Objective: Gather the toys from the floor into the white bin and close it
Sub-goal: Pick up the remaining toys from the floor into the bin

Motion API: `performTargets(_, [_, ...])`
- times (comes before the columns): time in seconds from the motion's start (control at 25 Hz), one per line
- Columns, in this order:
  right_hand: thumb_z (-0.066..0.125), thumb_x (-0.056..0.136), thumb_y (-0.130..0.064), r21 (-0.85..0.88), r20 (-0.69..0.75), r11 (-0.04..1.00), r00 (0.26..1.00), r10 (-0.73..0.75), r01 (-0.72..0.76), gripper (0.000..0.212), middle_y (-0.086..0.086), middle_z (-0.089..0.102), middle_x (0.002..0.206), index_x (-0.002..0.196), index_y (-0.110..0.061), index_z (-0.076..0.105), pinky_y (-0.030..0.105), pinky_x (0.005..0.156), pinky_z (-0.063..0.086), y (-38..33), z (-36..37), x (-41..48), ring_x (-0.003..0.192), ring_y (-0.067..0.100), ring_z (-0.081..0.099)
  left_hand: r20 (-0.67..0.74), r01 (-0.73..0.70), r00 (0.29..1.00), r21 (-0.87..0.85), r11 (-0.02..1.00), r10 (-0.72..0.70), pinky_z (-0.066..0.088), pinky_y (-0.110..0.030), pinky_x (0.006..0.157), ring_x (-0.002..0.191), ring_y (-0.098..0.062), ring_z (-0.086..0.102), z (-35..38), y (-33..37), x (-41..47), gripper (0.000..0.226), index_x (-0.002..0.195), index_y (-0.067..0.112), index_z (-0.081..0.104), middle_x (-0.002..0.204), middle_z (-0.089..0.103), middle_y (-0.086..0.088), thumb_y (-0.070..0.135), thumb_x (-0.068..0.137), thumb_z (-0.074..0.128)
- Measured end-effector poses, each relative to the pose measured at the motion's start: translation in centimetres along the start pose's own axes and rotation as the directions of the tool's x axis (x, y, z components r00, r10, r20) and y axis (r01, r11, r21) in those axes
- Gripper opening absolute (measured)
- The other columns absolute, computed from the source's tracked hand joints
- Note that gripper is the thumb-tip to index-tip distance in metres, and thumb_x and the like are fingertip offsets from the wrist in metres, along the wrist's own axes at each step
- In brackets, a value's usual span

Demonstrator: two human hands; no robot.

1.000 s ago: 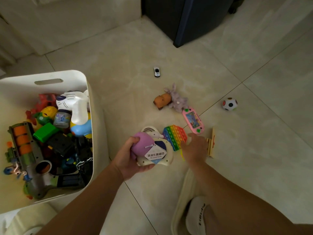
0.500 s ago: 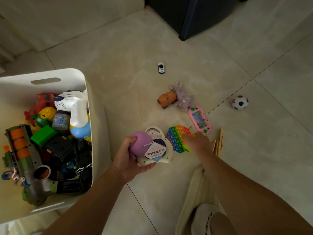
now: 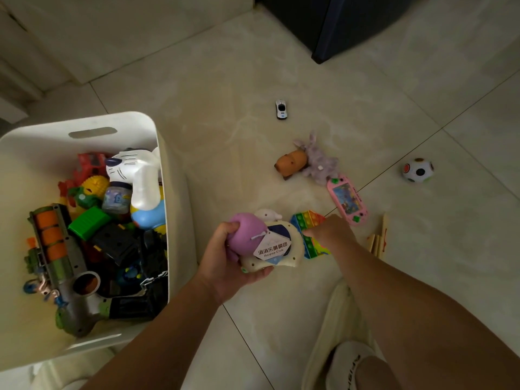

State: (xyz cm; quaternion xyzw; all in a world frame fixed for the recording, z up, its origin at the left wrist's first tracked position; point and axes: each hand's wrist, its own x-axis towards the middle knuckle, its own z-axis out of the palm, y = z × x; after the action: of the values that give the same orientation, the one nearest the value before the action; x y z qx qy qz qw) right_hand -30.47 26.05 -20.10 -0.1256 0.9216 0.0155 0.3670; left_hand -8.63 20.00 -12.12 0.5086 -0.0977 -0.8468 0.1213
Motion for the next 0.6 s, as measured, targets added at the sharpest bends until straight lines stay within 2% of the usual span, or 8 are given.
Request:
performTargets(0.12, [0.076, 0.073, -0.040, 0.149, 0.033, 0.989, 0.999, 0.015, -0.020, 0.052, 0.008, 0.064, 0.086, 0.108, -0.006, 0.059, 0.026, 0.053, 0.041, 0.5, -0.9, 0.1, 0.073, 0.022, 0.063, -0.007, -0.006, 1.000, 0.004, 1.000, 0.006, 0.040, -0.062, 0.100, 0.110, -0.039, 0.061, 0.4, 0.1, -0.6, 0.052, 0.112, 0.013, 0.061, 0.113, 0.067, -0.018, 0.034, 0.064, 0.063])
performTargets(0.2, [0.072, 0.076, -0.033, 0.164, 0.040, 0.986, 0.999, -0.020, 0.013, 0.038, 0.007, 0.060, 0.075, 0.100, -0.005, 0.060, 0.024, 0.050, 0.036, 0.9, -1.5, -0.4, 0.062, 0.019, 0.057, 0.007, -0.017, 1.000, 0.006, 1.000, 0.017, 0.042, -0.063, 0.098, 0.111, -0.039, 0.061, 0.8, 0.2, -1.2, 0.061, 0.118, 0.013, 0.060, 0.119, 0.066, -0.019, 0.034, 0.061, 0.067])
performTargets(0.32, [0.069, 0.078, -0.030, 0.244, -0.006, 0.963, 0.993, -0.114, 0.112, 0.029, 0.009, 0.060, 0.086, 0.095, -0.009, 0.058, 0.026, 0.062, 0.041, 1.3, -2.7, -2.0, 0.069, 0.021, 0.056, 0.040, -0.043, 0.998, -0.005, 0.999, 0.043, 0.042, -0.065, 0.096, 0.115, -0.040, 0.060, 1.6, 0.7, -2.3, 0.064, 0.123, 0.013, 0.059, 0.125, 0.064, -0.019, 0.034, 0.063, 0.068])
performTargets(0.48, [0.069, 0.081, -0.029, 0.411, -0.097, 0.881, 0.972, -0.212, 0.233, 0.034, 0.005, 0.057, 0.098, 0.109, -0.013, 0.059, 0.027, 0.069, 0.043, 0.3, -5.2, -5.4, 0.081, 0.022, 0.056, 0.136, -0.080, 0.987, -0.031, 0.996, 0.083, 0.038, -0.061, 0.102, 0.098, -0.037, 0.064, 2.4, 1.4, -4.7, 0.035, 0.104, 0.012, 0.065, 0.094, 0.074, -0.016, 0.033, 0.077, 0.056])
performTargets(0.52, [0.069, 0.080, -0.028, 0.441, -0.132, 0.857, 0.963, -0.233, 0.268, 0.034, 0.005, 0.057, 0.099, 0.109, -0.013, 0.059, 0.027, 0.068, 0.045, -0.2, -5.9, -6.4, 0.082, 0.023, 0.056, 0.159, -0.084, 0.983, -0.041, 0.996, 0.089, 0.037, -0.060, 0.103, 0.098, -0.037, 0.064, 2.4, 1.5, -5.5, 0.034, 0.103, 0.012, 0.066, 0.093, 0.074, -0.016, 0.033, 0.079, 0.054])
performTargets(0.6, [0.071, 0.077, -0.030, 0.508, -0.205, 0.791, 0.940, -0.274, 0.342, 0.029, 0.004, 0.061, 0.101, 0.101, -0.018, 0.061, 0.030, 0.070, 0.049, -1.3, -7.1, -8.3, 0.085, 0.024, 0.058, 0.197, -0.099, 0.974, -0.049, 0.994, 0.107, 0.038, -0.061, 0.102, 0.105, -0.039, 0.063, 2.2, 1.8, -6.8, 0.044, 0.110, 0.012, 0.065, 0.103, 0.073, -0.018, 0.035, 0.073, 0.058])
